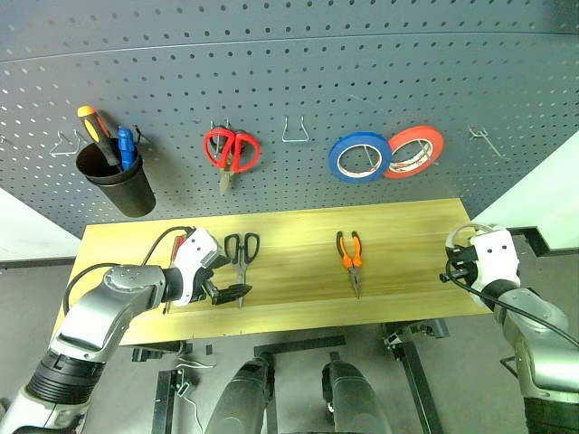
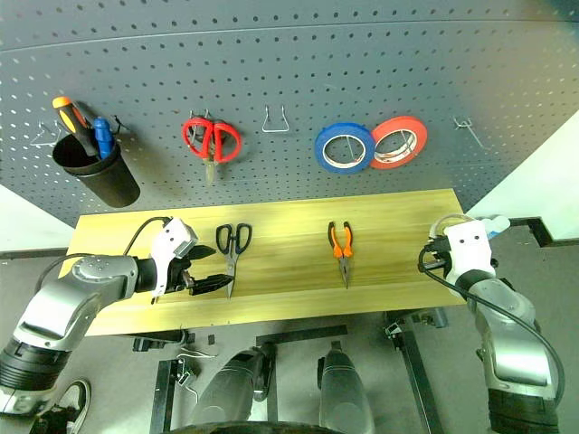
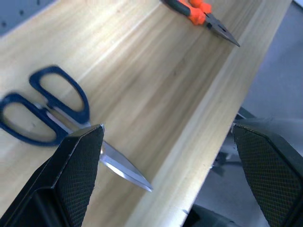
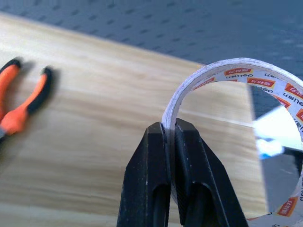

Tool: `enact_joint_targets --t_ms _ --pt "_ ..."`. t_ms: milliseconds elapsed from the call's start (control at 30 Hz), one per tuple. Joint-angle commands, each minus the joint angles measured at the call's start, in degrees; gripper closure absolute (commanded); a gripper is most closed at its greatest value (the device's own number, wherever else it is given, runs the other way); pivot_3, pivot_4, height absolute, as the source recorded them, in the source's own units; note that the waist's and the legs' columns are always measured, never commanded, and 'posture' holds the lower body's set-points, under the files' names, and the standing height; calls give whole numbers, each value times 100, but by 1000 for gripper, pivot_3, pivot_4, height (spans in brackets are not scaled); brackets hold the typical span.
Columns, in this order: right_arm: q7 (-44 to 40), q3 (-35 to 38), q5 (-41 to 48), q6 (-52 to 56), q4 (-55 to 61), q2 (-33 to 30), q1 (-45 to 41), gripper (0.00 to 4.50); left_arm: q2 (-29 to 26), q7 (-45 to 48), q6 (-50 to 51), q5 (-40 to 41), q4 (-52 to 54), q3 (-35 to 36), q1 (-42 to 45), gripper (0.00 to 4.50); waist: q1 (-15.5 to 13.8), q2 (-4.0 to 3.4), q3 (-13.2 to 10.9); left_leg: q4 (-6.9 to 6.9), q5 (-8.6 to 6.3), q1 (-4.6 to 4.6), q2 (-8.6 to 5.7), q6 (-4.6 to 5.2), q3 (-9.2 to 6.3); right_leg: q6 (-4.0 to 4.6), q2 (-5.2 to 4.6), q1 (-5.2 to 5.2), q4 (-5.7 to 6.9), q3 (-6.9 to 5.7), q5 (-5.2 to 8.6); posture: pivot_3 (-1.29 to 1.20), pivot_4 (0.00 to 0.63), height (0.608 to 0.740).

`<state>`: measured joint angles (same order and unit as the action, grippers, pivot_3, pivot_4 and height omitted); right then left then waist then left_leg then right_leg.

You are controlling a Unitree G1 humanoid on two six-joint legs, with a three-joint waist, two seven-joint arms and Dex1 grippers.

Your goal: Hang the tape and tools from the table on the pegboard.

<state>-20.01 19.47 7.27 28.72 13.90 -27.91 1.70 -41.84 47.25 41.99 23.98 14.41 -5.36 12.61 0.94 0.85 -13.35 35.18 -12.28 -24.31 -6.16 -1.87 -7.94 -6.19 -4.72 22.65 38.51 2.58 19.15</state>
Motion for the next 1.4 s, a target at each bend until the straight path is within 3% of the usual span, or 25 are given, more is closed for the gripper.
enact_joint_targets --t_ms 33,300,700,1000,1400 --pt "456 268 -121 -566 14 79 -244 4490 57 78 -176 -95 -79 -43 140 0 2 -9 32 3 2 3 -1 -1 1 0 0 0 9 2 -1 -3 140 740" --pt "872 136 -335 -1844 -1032 43 -1165 4490 71 94 -255 -153 -112 50 172 0 -12 -5 93 6 14 44 2 -4 2 9 7 -13 63 8 -5 18 138 740" --pt "810 -230 -411 -2356 -1855 18 -1710 4490 304 173 -667 250 176 589 -111 0 -16 -6 105 8 23 50 1 -13 4 11 7 -19 67 10 -7 35 141 740" --pt "772 -61 -251 -2514 -1713 -44 -1595 4490 411 524 -912 574 234 727 -181 0 -11 -7 120 10 24 51 1 -14 5 11 8 -19 72 10 -7 25 136 740" --pt "141 132 854 -2674 -611 77 -1428 4490 438 886 -1168 825 146 875 -159 0 -9 -8 163 14 19 63 2 -5 5 11 8 -30 77 12 -7 22 134 740"
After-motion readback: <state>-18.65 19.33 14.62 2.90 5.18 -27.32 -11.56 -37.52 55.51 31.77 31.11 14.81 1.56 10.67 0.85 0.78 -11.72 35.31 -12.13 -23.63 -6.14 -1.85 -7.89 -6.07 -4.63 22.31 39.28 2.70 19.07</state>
